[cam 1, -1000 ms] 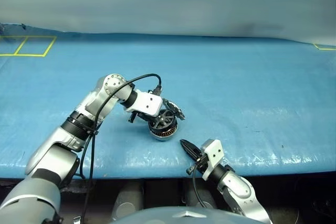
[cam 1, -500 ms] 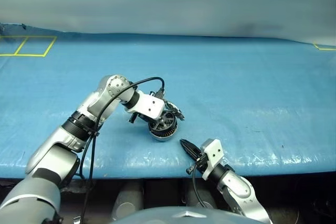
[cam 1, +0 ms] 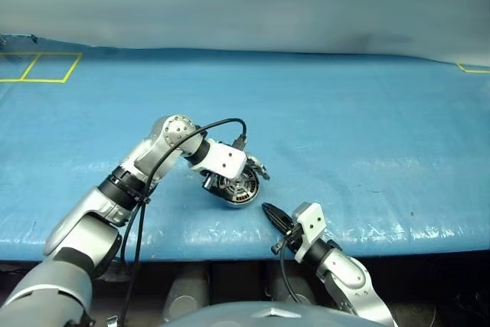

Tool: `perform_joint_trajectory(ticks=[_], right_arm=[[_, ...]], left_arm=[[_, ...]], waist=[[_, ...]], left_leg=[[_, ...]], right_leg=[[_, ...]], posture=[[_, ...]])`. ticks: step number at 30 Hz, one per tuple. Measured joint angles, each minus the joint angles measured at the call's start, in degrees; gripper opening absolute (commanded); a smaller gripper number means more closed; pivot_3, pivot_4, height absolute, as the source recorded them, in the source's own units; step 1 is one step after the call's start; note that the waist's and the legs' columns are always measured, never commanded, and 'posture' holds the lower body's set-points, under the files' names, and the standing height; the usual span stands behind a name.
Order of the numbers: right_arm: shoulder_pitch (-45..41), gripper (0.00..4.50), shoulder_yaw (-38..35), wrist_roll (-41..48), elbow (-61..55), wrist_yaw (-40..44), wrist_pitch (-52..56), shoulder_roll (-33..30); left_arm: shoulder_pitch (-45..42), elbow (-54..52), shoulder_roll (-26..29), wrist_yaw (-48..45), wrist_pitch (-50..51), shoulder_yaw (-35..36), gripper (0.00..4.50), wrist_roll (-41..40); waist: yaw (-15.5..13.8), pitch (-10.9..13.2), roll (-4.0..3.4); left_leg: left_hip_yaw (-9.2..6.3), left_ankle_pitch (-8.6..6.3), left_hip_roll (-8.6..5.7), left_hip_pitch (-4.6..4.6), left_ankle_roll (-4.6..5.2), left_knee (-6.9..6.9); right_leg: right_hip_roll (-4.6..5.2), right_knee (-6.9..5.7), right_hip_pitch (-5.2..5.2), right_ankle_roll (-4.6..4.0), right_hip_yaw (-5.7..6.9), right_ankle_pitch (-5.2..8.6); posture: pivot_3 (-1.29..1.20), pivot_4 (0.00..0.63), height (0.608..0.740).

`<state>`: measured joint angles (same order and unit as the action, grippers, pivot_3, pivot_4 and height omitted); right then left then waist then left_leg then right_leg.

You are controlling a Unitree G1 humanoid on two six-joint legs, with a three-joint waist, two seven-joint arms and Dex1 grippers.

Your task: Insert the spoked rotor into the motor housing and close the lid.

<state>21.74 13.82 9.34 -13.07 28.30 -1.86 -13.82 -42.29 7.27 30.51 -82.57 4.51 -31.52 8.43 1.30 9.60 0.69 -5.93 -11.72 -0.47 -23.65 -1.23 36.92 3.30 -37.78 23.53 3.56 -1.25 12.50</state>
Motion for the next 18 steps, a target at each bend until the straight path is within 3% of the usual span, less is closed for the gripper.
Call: perform_joint_trajectory(ticks=[3, 6, 16, 17, 18], right_arm=[[0.01, 0.00, 0.05, 0.01, -0.01, 0.01, 0.05, -0.09], [0.08, 0.00, -0.03, 0.05, -0.09, 0.05, 0.23, -0.34], [-0.39, 0.00, -0.20, 0.26, -0.48, 0.32, 1.27, -1.16], [-0.37, 0.00, -0.24, 0.27, -0.54, 0.33, 1.32, -1.31], [-0.37, 0.00, -0.26, 0.28, -0.57, 0.32, 1.36, -1.42]], left_arm=[[0.86, -1.79, 0.12, -0.31, 1.46, 0.74, 4.27, -2.61], [1.92, -3.63, 1.23, -0.35, 2.76, 1.85, 3.68, -4.60], [5.59, -9.04, 3.39, 1.08, 8.08, 5.34, 0.30, -9.29], [6.27, -9.88, 3.82, 1.22, 8.71, 5.72, 0.02, -9.71], [6.71, -10.27, 4.02, 1.30, 9.03, 6.00, 0.02, -9.99]], waist=[[0.04, 0.00, -0.01], [0.10, 0.01, -0.02], [0.12, 0.02, -0.02], [0.17, 0.02, -0.03], [0.13, 0.02, -0.03]], left_leg=[[-0.01, 0.00, 0.00, 0.00, 0.00, -0.01], [-0.02, 0.00, 0.01, 0.01, 0.00, -0.01], [-0.01, 0.00, 0.01, 0.01, 0.00, 0.00], [-0.01, 0.00, 0.01, 0.01, 0.00, -0.01], [-0.01, 0.00, 0.01, 0.01, 0.00, -0.01]], right_leg=[[0.00, -0.01, 0.02, 0.00, 0.01, 0.00], [-0.01, -0.02, 0.01, 0.00, 0.01, 0.00], [0.01, -0.01, 0.01, 0.00, 0.01, 0.00], [0.01, -0.01, 0.01, 0.00, 0.01, 0.00], [0.01, 0.00, 0.01, -0.01, 0.01, 0.00]], posture=[[0.00, 0.150, 0.740], [0.00, 0.150, 0.740], [0.00, 0.150, 0.740], [0.00, 0.150, 0.740], [0.00, 0.150, 0.740]])
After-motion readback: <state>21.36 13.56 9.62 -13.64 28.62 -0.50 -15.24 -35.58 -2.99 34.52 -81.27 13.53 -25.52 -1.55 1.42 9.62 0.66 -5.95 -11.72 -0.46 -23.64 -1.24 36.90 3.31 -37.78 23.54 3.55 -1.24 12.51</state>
